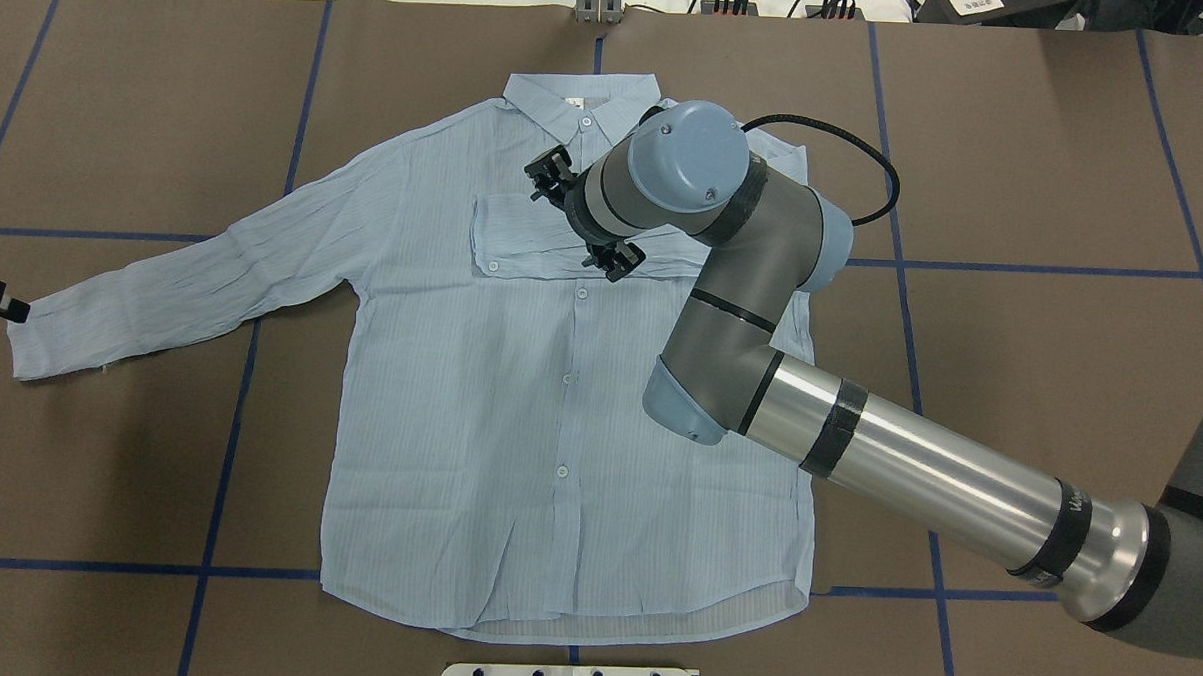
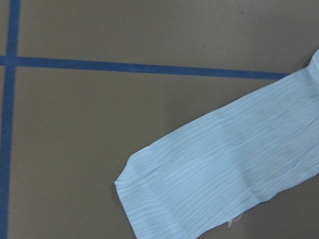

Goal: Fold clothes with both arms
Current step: 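Release the sleeve near the collar while the left gripper reaches the other cuff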

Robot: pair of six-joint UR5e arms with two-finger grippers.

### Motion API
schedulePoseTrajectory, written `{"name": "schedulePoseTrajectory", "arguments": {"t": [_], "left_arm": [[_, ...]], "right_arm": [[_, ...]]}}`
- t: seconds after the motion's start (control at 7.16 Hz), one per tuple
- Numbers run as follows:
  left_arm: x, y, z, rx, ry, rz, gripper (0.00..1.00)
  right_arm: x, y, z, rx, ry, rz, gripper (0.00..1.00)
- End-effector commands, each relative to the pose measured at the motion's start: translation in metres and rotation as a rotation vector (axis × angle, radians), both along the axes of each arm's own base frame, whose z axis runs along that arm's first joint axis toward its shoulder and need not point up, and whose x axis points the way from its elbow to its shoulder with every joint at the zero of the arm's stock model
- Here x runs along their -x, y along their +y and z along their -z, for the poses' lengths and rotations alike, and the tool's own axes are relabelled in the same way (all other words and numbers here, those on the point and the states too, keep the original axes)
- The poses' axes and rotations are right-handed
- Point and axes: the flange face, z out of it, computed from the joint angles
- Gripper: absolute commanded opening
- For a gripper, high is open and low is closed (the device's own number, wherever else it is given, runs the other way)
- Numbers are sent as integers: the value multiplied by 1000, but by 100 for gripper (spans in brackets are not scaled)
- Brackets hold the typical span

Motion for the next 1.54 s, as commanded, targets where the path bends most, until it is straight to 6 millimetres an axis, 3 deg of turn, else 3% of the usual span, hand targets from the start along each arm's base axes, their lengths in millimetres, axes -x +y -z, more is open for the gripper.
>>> {"name": "schedulePoseTrajectory", "arguments": {"t": [0.0,0.56,0.84,0.98,1.12,1.26,1.4], "left_arm": [[-14,-1,-8,8,-8,-24,92],[-31,2,-43,45,-31,-63,85],[-40,3,-49,54,-36,-80,81],[-41,4,-51,57,-38,-83,79],[-44,5,-52,59,-40,-90,75],[-47,6,-51,59,-38,-95,69],[-47,6,-49,59,-37,-94,48]], "right_arm": [[0,0,-8,1,9,2,99],[3,3,-8,-2,10,6,99],[-3,2,-3,-5,-8,-1,99],[-51,2,10,-48,-85,-37,99],[-103,10,-27,-48,-87,-52,99],[-119,2,-35,-31,-90,-35,99],[-117,2,-41,-24,-80,-32,99]]}}
